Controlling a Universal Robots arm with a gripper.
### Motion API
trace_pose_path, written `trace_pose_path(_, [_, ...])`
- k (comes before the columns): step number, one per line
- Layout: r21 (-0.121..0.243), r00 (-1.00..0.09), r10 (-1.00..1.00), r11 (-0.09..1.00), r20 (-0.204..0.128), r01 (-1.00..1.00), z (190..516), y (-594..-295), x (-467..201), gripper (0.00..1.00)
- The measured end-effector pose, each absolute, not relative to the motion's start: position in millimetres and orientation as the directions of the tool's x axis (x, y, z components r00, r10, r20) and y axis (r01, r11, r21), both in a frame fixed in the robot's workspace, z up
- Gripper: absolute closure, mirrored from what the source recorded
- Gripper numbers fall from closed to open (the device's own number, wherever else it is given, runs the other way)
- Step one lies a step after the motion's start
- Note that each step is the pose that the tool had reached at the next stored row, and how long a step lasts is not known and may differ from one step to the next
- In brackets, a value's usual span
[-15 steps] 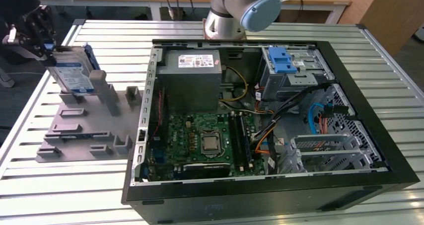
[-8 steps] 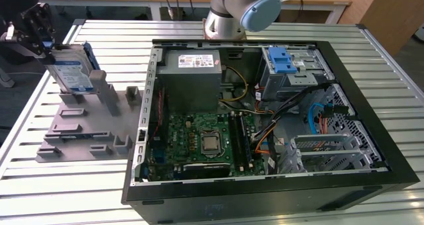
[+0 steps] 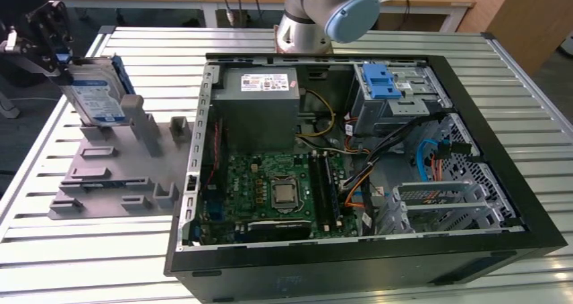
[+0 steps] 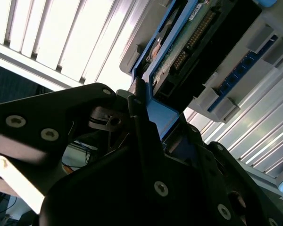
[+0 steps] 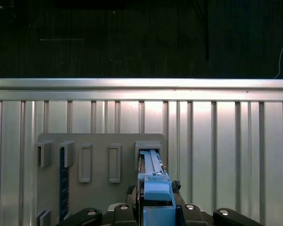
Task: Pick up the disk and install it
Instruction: 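Pick up the disk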
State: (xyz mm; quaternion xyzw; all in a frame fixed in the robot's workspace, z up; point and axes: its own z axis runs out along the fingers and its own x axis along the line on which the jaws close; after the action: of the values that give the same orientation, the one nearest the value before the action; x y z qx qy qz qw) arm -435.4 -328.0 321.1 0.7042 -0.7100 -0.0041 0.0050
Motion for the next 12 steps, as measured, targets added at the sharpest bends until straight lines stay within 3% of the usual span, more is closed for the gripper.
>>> trace_pose_path(12, [0.013, -0.008, -1.000, 0.008, 0.001, -1.000, 327.6, -328.0, -435.4, 0.64])
